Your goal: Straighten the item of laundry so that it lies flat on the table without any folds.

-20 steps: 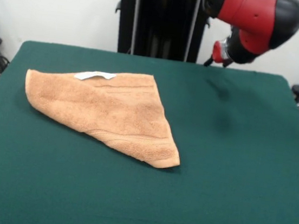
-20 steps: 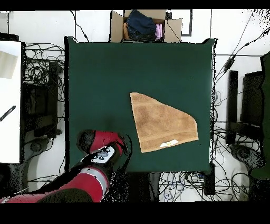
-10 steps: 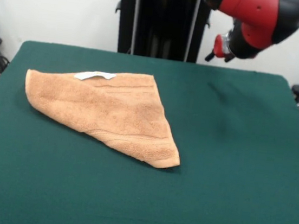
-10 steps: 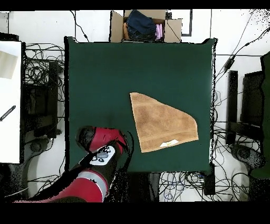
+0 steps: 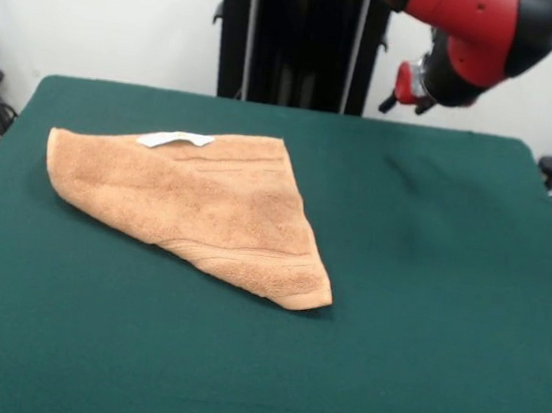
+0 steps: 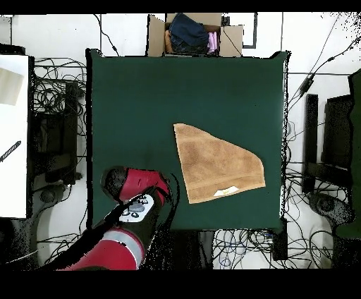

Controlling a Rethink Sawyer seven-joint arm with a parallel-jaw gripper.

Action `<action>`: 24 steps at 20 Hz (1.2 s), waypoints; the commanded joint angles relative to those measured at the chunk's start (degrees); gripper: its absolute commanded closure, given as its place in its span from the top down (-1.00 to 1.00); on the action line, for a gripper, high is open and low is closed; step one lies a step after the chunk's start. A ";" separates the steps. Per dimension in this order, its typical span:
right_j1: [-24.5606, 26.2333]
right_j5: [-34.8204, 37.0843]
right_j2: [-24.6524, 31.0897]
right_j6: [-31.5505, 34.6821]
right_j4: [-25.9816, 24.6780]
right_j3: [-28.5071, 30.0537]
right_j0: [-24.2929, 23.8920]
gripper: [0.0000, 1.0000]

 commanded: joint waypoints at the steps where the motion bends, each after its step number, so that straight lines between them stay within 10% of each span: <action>1: 3.27 1.61 2.53 16.23 0.90 -6.24 -0.02 1.00; 24: 18.19 8.35 2.40 15.00 0.61 -28.49 -1.98 1.00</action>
